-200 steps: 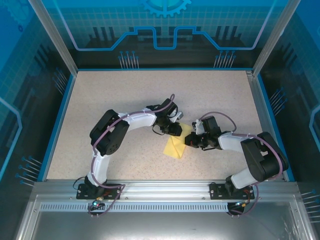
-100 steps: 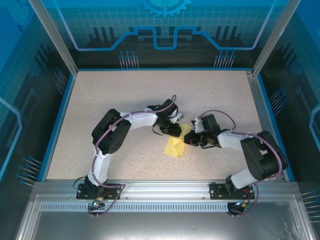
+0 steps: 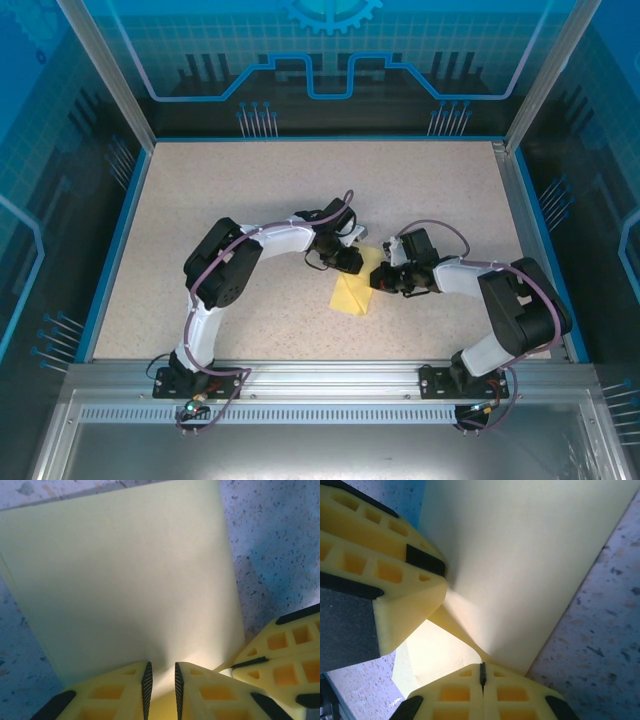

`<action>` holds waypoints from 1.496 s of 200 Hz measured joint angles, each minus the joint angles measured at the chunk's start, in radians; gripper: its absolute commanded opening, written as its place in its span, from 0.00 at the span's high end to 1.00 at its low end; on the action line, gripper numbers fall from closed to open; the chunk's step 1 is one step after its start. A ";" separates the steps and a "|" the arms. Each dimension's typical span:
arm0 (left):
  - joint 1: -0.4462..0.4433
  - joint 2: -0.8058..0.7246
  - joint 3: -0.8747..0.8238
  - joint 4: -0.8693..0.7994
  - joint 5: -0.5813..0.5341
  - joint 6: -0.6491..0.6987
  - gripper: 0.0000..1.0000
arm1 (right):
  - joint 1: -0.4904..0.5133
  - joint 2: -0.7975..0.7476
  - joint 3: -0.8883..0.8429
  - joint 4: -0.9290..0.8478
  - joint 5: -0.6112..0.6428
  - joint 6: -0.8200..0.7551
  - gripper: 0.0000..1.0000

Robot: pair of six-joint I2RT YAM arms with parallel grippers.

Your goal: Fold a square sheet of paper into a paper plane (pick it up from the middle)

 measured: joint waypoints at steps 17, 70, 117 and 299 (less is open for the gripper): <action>0.000 0.000 0.000 0.000 0.000 0.002 0.76 | 0.000 0.004 0.000 0.000 0.003 0.000 0.96; 0.000 0.001 0.000 0.001 0.003 0.002 0.76 | 0.000 0.019 0.012 -0.008 0.002 -0.003 0.96; 0.001 0.001 0.000 0.002 0.009 0.002 0.73 | 0.000 0.021 0.015 -0.014 0.003 -0.008 0.97; -0.003 -0.220 -0.055 0.018 0.024 -0.060 0.69 | 0.000 0.036 0.026 -0.020 -0.002 -0.026 0.99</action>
